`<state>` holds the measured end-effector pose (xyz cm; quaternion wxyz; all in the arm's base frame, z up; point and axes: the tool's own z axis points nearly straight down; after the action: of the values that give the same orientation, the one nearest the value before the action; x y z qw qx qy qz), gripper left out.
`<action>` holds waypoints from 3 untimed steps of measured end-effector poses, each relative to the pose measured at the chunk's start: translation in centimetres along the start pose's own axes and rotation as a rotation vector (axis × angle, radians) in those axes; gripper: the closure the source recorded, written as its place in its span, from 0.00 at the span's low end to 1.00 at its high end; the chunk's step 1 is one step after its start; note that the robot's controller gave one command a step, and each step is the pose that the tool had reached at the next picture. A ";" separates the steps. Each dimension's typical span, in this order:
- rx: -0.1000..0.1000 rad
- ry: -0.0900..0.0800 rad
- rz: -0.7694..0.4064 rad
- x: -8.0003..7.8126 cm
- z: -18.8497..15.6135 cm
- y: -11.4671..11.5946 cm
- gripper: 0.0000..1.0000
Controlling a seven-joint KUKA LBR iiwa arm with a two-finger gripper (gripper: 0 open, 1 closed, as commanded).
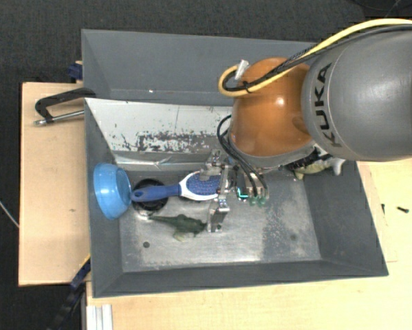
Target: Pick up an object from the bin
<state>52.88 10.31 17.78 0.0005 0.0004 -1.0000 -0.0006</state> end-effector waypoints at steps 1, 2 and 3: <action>-0.005 -0.041 -0.136 -5.1 7.8 -1.9 0.00; -0.007 -0.066 -0.133 -5.8 7.2 -1.9 1.00; -0.007 -0.066 -0.133 -5.8 7.2 -1.9 1.00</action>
Offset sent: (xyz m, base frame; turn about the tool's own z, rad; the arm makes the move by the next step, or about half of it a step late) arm 0.0486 -0.0258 -0.1078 -0.1486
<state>58.65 8.46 10.59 -0.0325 0.0669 -0.9972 -0.0041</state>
